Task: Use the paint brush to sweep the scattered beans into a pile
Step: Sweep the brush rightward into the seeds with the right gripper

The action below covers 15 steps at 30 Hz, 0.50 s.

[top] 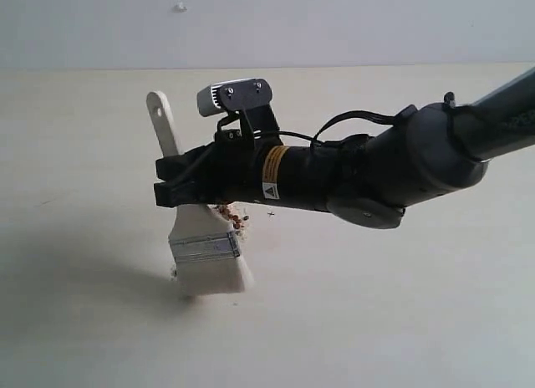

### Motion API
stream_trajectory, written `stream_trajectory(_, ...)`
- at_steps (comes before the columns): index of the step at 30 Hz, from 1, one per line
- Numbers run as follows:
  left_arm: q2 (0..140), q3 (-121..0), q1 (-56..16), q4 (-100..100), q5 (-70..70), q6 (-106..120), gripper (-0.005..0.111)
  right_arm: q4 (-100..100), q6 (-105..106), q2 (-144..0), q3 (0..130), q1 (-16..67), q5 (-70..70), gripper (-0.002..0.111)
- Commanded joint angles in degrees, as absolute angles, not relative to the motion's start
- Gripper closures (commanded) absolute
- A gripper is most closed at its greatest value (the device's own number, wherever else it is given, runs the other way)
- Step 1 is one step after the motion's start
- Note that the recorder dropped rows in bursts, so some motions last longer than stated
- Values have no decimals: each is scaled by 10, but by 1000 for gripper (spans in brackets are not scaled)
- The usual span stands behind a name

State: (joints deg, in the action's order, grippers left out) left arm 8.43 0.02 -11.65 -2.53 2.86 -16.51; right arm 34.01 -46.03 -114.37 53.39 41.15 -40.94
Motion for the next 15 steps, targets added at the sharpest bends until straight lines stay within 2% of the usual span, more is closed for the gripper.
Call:
stream_trajectory(1,81,0,-120,-23,28,-167,107,468,-542,-1098,538,407,-417,108)
stream_trajectory(4,81,0,-120,-23,28,-167,107,543,-592,-1068,538,407,-396,108)
stream_trajectory(10,81,0,-120,-23,28,-167,107,706,-703,-1028,536,407,-259,108)
stream_trajectory(15,81,0,-120,-23,28,-167,107,807,-779,-1045,535,407,-238,108)
